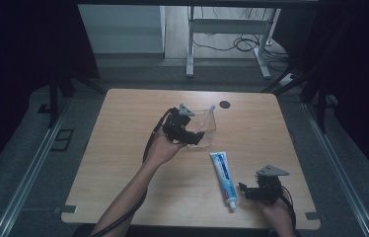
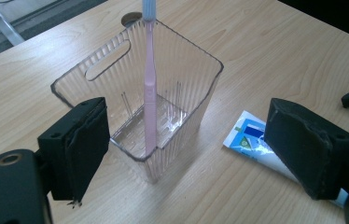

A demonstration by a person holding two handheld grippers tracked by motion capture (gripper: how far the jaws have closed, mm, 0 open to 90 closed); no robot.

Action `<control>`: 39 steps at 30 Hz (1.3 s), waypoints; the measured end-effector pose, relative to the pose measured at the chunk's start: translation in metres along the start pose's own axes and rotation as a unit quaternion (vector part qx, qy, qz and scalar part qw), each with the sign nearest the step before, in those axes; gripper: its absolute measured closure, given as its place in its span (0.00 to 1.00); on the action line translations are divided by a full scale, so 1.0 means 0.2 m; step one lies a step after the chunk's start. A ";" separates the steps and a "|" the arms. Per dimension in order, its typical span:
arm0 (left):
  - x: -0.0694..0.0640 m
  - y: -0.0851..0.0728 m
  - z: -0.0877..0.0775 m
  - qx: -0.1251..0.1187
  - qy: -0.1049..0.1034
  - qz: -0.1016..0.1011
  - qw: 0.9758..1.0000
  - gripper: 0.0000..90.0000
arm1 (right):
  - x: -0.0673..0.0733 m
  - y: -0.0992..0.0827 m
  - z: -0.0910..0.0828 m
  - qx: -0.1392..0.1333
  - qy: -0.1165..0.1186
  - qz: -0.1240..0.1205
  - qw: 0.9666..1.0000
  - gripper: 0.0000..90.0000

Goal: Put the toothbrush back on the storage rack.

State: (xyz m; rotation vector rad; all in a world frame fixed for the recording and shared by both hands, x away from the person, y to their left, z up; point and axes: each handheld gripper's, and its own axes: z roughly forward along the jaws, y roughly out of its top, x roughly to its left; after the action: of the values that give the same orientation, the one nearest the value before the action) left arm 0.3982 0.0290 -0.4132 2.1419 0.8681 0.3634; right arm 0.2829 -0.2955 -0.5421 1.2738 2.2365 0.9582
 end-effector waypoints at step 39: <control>0.03 -0.39 -0.14 -0.001 0.006 -0.018 1.000 0.11 | 0.00 0.00 0.00 0.002 0.000 0.001 1.000 0.12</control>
State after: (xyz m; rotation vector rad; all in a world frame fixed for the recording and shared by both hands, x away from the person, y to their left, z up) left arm 0.3518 0.0845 -0.4553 2.1224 0.9119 0.3600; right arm 0.2826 -0.2953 -0.5420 1.2779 2.2380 0.9560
